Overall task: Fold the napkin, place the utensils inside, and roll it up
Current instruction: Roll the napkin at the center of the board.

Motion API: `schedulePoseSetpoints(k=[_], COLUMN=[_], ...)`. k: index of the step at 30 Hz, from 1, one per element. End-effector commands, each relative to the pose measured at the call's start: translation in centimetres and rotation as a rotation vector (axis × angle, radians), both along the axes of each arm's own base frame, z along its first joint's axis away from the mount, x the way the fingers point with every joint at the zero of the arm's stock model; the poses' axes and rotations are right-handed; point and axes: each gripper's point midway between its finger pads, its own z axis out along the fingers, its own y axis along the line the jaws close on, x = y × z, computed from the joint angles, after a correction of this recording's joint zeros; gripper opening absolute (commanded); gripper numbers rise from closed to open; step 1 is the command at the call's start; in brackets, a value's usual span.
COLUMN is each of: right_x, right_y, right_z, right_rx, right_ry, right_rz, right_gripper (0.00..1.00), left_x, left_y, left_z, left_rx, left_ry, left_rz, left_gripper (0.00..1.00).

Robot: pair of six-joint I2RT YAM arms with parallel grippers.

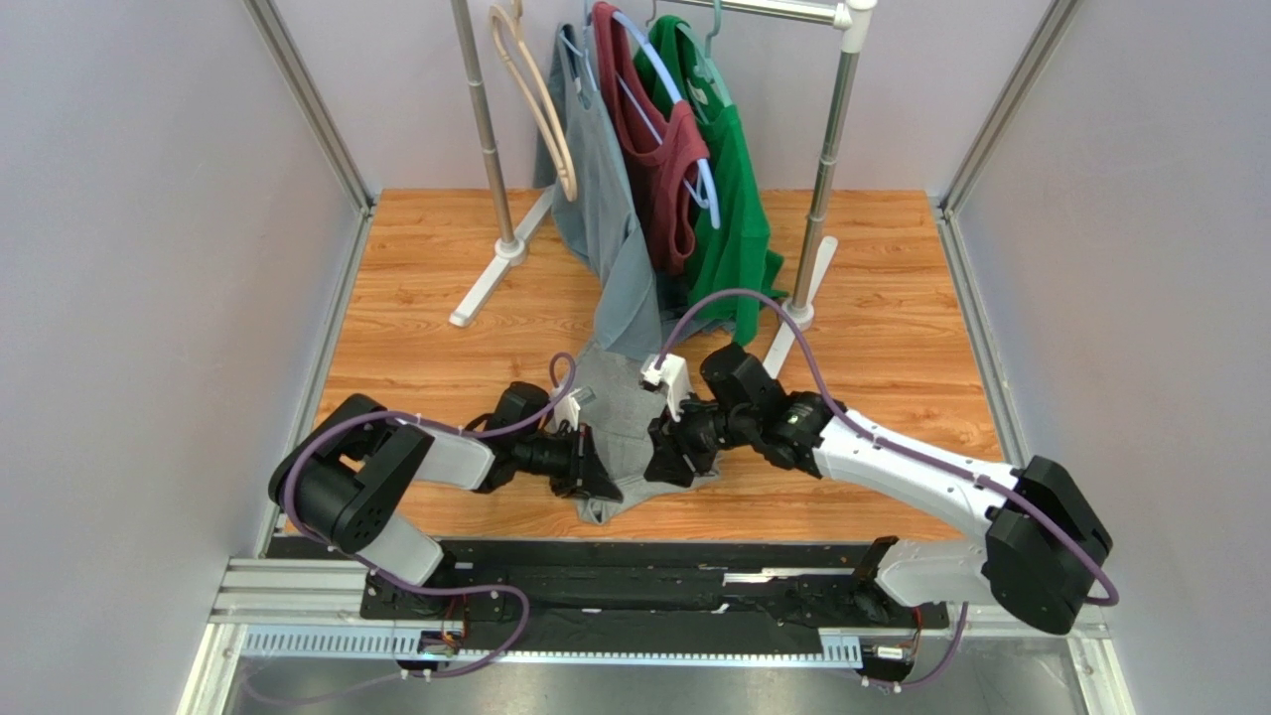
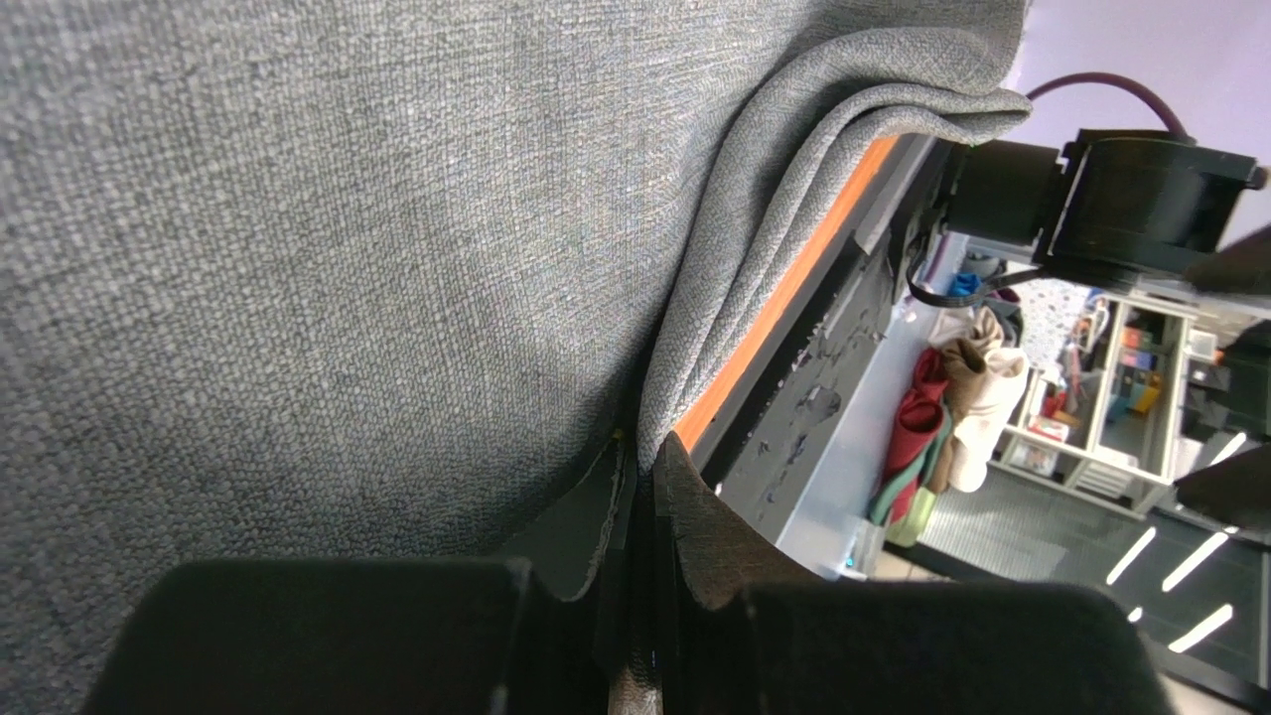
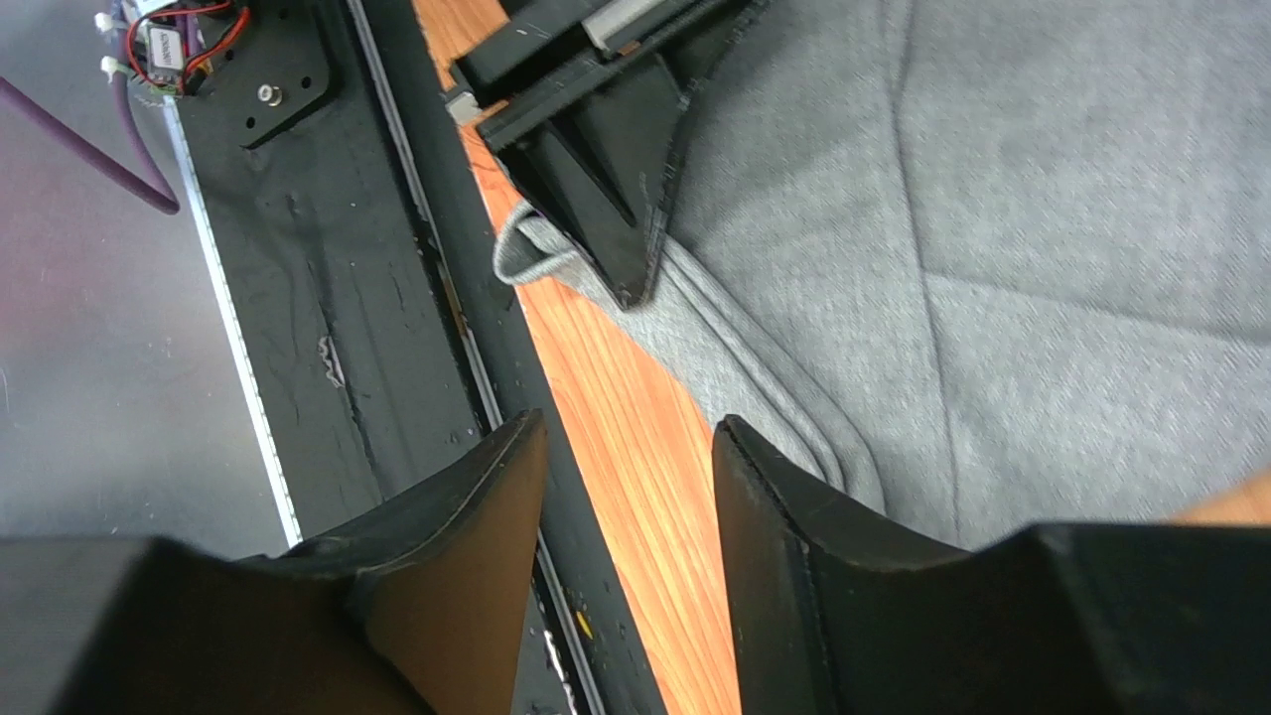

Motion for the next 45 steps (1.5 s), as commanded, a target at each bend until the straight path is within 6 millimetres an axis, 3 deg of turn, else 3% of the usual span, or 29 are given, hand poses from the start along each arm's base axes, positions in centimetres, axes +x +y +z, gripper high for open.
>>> schedulePoseSetpoints(k=[1,9,31,36,40,44,45], right_x=[0.6,-0.7,1.5,2.0,2.0,2.0,2.1], right_y=[3.0,4.5,3.5,3.1,3.0,2.7,2.6], right_z=[0.1,-3.6,-8.6,-9.8,-10.7,-12.0,-12.1], right_rx=[0.06,0.016,-0.136,-0.179,-0.21,-0.26,-0.265], right_ry=[-0.009,0.193,0.235,0.242,0.268,0.302,0.306], right_rz=[0.019,0.013,-0.186,-0.232,-0.247,-0.282,-0.286], right_gripper=[0.47,0.4,0.38,0.37,0.37,0.36,0.36], left_x=[-2.5,-2.3,-1.8,-0.9,-0.1,1.2,0.7], left_y=[2.8,3.0,2.9,2.8,3.0,4.1,4.9], left_z=[-3.9,-4.0,-3.3,-2.2,-0.9,1.1,0.9], left_rx=[0.154,0.156,0.142,0.135,0.143,0.178,0.216], left_ry=[0.126,0.134,0.091,0.02,-0.062,-0.193,-0.183], left_rz=[0.04,0.056,0.053,0.058,0.065,0.127,0.137], left_gripper=[0.11,0.1,0.11,0.24,0.53,0.6,0.61])
